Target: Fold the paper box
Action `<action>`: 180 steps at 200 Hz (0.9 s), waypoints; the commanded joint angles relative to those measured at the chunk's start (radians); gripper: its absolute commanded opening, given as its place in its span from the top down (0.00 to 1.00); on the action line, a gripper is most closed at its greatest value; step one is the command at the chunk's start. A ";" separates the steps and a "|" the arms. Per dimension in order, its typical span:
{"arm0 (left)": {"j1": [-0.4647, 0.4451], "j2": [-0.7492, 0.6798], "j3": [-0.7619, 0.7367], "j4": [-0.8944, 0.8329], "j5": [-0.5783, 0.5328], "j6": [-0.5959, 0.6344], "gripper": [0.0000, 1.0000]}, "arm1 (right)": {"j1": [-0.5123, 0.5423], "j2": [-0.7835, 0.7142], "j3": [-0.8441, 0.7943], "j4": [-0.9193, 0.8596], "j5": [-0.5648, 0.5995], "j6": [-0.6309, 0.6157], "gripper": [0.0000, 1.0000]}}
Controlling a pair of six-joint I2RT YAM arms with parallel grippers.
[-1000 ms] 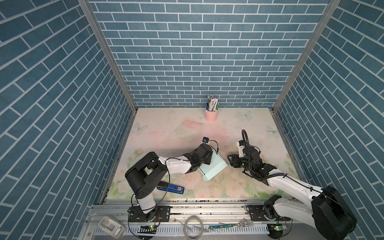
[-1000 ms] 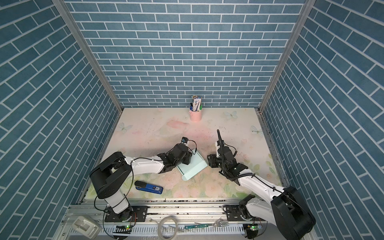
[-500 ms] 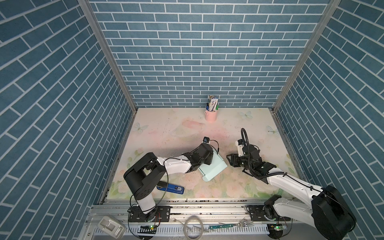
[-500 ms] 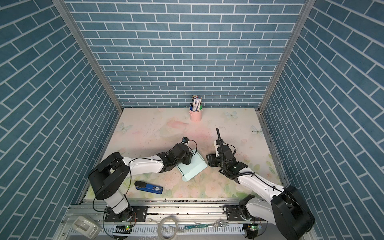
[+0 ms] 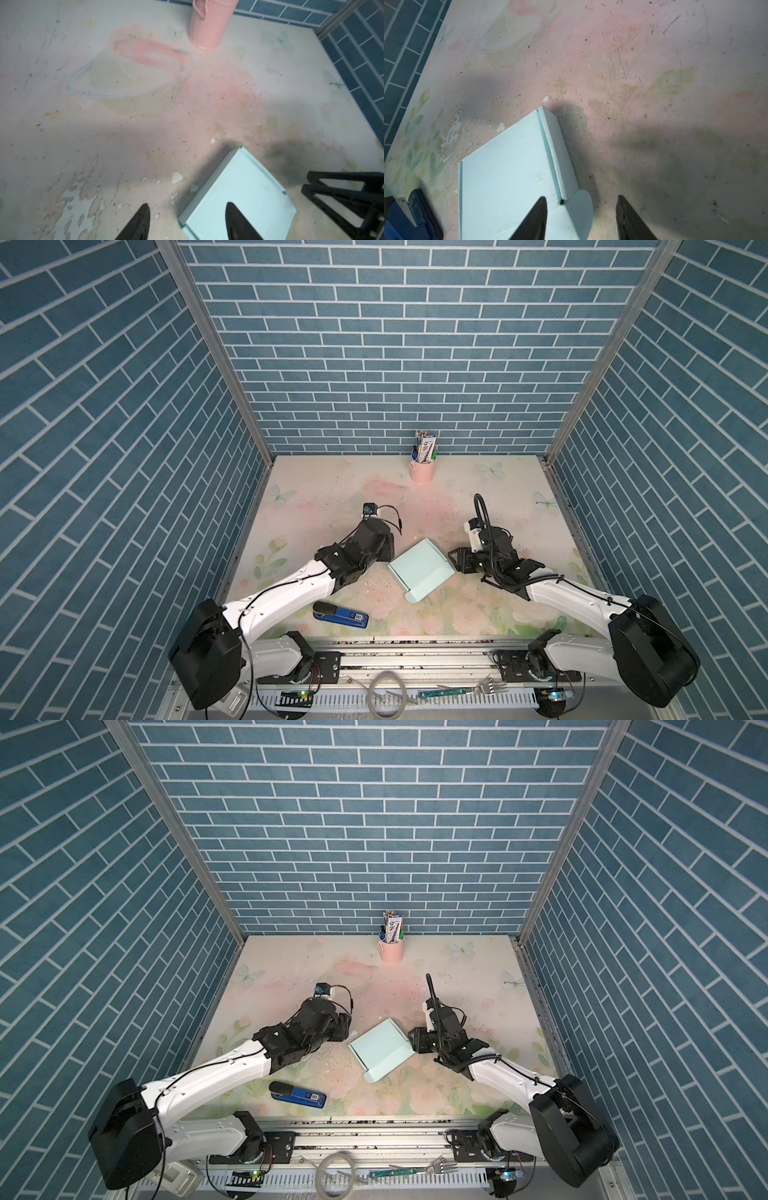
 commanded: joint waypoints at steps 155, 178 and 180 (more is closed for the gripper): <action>-0.032 0.513 0.284 -0.061 0.189 0.013 0.43 | -0.030 0.006 0.021 -0.077 0.149 0.041 0.42; -0.024 0.604 0.396 -0.089 0.193 0.033 0.43 | -0.041 -0.007 0.013 -0.092 0.160 0.046 0.42; -0.023 0.609 0.403 -0.090 0.193 0.034 0.43 | -0.042 -0.008 0.012 -0.093 0.161 0.046 0.42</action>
